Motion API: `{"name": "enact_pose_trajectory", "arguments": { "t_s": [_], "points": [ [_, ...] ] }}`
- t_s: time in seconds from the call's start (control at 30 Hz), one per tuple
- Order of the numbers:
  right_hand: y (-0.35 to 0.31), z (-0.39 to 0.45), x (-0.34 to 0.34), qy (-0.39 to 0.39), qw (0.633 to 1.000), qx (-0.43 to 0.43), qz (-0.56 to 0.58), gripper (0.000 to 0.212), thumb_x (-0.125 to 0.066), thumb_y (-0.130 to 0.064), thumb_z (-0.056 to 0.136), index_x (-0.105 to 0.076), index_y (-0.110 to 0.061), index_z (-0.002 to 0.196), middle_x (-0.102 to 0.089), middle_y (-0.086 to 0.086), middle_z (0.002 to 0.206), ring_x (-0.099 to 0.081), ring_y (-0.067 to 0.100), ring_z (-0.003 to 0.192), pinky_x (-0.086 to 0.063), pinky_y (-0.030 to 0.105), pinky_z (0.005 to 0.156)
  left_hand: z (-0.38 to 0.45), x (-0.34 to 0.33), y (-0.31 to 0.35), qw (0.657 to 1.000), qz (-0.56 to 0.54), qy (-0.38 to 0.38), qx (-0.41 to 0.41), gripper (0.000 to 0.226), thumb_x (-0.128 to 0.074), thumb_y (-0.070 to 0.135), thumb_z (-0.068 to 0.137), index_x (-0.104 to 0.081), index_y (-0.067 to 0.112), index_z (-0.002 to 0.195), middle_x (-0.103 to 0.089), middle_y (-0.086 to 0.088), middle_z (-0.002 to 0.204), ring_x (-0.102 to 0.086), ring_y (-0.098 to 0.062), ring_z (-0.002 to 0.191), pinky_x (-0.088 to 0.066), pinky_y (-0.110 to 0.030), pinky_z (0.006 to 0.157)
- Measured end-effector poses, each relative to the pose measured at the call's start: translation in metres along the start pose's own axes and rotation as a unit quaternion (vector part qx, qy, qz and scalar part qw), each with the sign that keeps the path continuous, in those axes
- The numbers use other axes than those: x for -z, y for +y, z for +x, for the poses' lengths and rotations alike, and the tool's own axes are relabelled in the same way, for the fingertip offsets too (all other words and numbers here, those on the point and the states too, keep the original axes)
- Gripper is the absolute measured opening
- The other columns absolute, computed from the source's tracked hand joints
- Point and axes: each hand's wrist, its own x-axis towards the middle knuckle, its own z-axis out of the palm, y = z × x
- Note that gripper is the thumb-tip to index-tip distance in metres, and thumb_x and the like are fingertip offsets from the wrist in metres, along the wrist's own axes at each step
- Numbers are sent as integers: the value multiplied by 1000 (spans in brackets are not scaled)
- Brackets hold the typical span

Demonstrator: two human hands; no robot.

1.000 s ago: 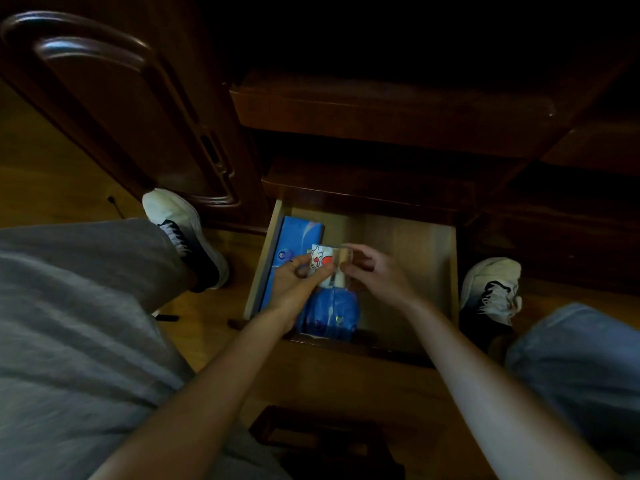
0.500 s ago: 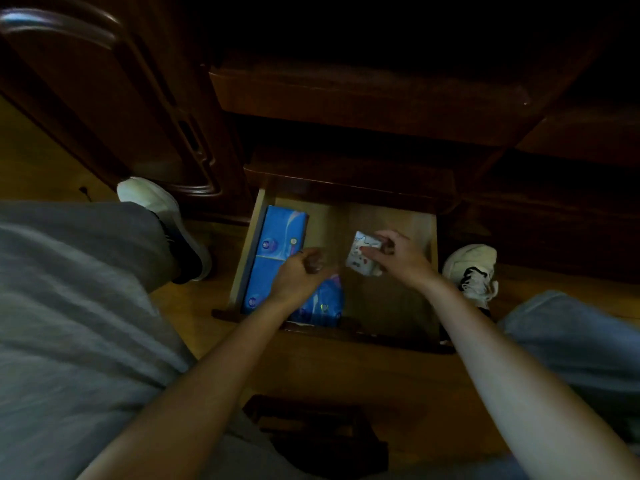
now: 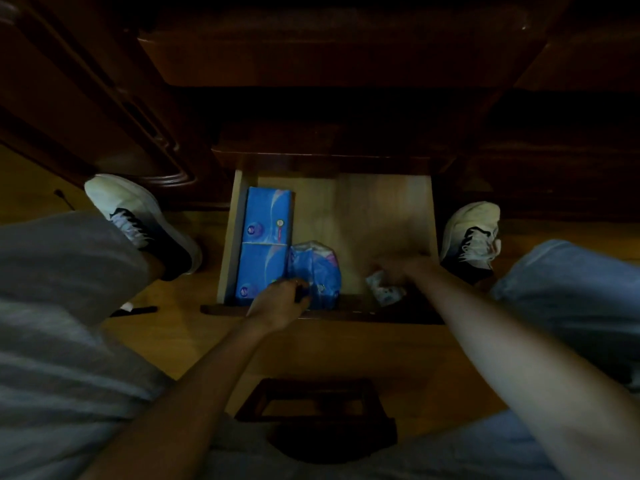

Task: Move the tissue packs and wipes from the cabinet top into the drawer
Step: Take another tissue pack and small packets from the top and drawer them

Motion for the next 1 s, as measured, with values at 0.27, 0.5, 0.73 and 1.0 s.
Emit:
{"name": "enact_pose_trajectory", "arguments": {
  "t_s": [0.27, 0.5, 0.73, 1.0],
  "points": [
    [3, 7, -7, 125, 958, 27, -258, 43, -43, -22, 104, -50, -4, 142, -46, 17, 151, -42, 33, 138, -34, 40, 111, 1, -14, -1, 998, 39, 46, -5, 36, -53, 41, 97, -60, 30, 130, -68, -4, 122, -63, -24, 108, -46, -33, 78],
    [23, 4, 8, 186, 964, 23, -187, 43, -43, -27, 102, -51, -5, 138, -48, 16, 146, -39, 33, 137, -21, 42, 121, 3, -15, -2, 998, 42, 37, -14, 35, -49, 44, 98, -60, 32, 129, -69, -3, 120, -63, -23, 107, -45, -33, 77],
    [17, 3, -3, 195, 950, 46, -242, 41, -46, -28, 101, -57, -7, 134, -52, 15, 143, -45, 35, 131, -33, 46, 109, 4, -15, -3, 999, 30, 37, -24, 33, -47, 43, 99, -61, 32, 126, -70, -2, 118, -64, -22, 105, -43, -31, 75],
    [10, -3, -30, 153, 930, -2, -335, 36, -49, -15, 100, -59, -8, 134, -55, 15, 141, -53, 37, 127, -52, 49, 87, 3, -15, -3, 998, 28, 44, -28, 30, -47, 42, 99, -62, 32, 124, -70, 0, 113, -64, -18, 100, -39, -29, 71]
  ]
}}
